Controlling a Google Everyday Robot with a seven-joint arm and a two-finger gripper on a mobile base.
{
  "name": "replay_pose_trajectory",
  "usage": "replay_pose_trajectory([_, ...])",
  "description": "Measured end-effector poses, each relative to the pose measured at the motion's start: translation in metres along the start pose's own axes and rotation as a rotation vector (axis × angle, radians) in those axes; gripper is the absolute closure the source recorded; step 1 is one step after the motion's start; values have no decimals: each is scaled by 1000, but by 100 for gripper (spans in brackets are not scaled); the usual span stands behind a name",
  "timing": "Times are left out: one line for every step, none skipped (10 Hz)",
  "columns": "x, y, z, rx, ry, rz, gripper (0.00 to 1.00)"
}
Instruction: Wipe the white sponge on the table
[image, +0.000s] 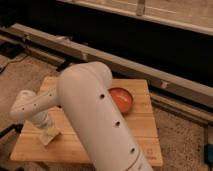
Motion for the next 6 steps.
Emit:
replay_pose_trajectory([11, -2, -5, 16, -45, 47, 73])
replay_pose_trajectory([22, -3, -10, 37, -112, 94, 62])
replay_pose_trajectory([28, -5, -18, 61, -156, 121, 53])
replay_pose_trajectory([31, -7, -28, 85, -199, 138, 45])
replay_pose_trajectory([35, -9, -36, 110, -226, 149, 39])
replay_pose_trajectory([36, -11, -40, 128, -231, 154, 39])
